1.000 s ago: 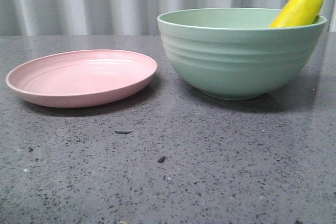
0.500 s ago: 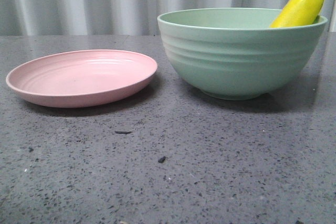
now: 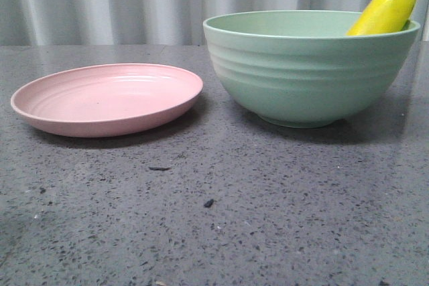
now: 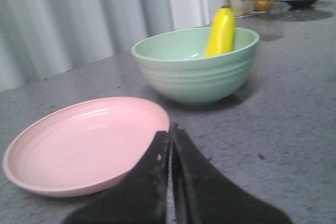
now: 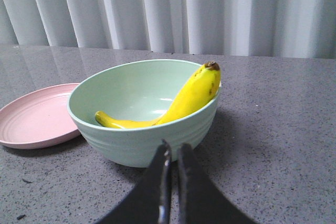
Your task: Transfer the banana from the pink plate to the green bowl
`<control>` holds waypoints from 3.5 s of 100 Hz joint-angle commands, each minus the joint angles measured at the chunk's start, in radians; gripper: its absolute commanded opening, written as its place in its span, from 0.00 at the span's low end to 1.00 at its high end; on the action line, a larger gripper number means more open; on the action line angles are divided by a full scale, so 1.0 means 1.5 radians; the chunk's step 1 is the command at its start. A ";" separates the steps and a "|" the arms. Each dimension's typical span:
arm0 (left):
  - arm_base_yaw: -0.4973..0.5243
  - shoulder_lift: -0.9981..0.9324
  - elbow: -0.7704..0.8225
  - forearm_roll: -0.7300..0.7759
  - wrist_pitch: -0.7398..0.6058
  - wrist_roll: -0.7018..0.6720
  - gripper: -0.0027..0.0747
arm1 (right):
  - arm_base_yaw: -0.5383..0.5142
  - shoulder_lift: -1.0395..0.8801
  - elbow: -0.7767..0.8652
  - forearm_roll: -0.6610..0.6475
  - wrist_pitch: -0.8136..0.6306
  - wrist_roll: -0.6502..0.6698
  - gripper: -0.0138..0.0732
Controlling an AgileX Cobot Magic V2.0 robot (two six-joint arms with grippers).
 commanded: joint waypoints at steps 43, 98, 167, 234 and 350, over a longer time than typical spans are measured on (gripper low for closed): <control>0.416 -0.190 0.070 0.043 -0.053 -0.112 0.01 | 0.001 0.006 -0.018 -0.001 -0.047 -0.007 0.09; 0.494 -0.189 0.087 0.043 0.180 -0.133 0.01 | 0.001 0.006 -0.018 -0.001 -0.048 -0.007 0.09; 0.494 -0.189 0.087 0.043 0.178 -0.133 0.01 | 0.001 0.006 -0.018 -0.001 -0.048 -0.007 0.09; 0.494 -0.189 0.087 0.043 0.178 -0.133 0.01 | -0.135 0.003 0.166 -0.097 -0.349 0.105 0.09; 0.494 -0.189 0.087 0.043 0.176 -0.133 0.01 | -0.182 -0.064 0.241 -0.215 -0.069 0.181 0.09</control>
